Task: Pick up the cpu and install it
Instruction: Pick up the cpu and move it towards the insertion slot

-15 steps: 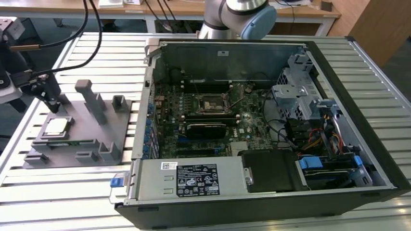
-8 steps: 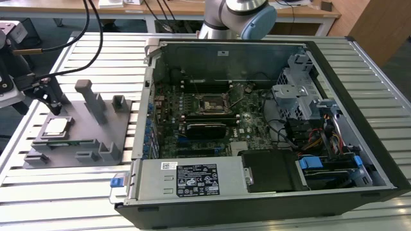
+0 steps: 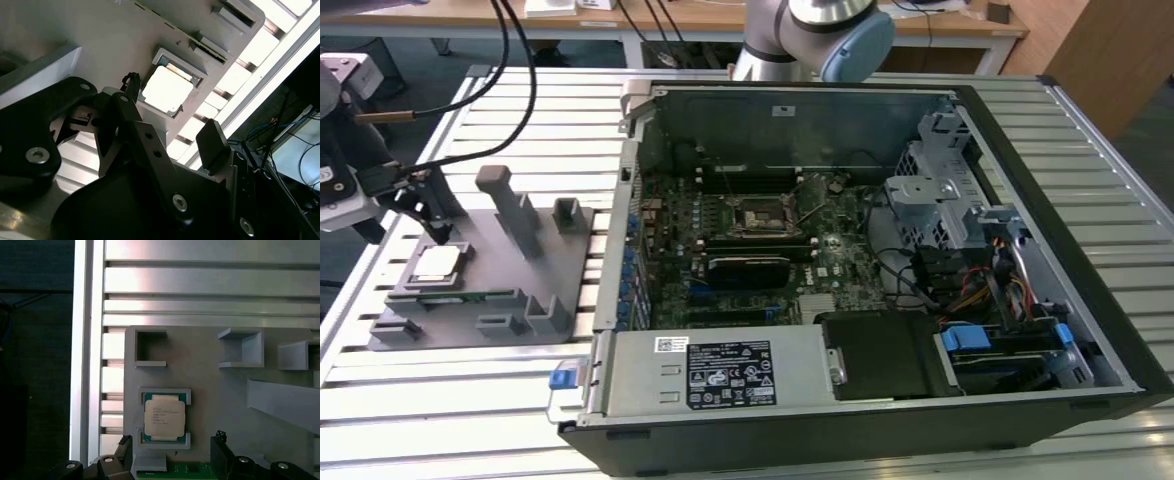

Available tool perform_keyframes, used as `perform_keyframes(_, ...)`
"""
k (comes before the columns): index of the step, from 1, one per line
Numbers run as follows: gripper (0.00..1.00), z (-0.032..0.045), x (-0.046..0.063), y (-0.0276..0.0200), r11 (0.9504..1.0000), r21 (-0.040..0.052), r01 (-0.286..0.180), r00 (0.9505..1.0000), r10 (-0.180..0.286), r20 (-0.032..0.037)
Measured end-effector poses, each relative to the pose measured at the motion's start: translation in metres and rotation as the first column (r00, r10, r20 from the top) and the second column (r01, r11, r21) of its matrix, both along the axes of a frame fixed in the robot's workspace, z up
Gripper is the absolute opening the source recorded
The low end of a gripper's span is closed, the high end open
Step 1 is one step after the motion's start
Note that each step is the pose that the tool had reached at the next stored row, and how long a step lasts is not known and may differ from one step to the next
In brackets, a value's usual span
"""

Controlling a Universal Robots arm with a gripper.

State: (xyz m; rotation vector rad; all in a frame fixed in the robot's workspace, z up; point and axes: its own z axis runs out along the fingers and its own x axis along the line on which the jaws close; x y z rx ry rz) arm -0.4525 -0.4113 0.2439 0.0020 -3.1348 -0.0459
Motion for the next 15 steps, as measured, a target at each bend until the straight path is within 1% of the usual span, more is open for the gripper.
perform_keyframes(8,0.72,-0.0145,-0.003,0.0004,1.0000,0.0000,-0.002,1.0000,0.002,0.0000)
perform_keyframes(12,0.72,-0.0216,-0.003,0.0006,0.9995,0.0000,-0.033,0.9995,0.033,0.0002)
perform_keyframes(15,0.72,-0.0270,-0.003,0.0009,0.9994,0.0000,-0.034,0.9994,0.034,0.0001)
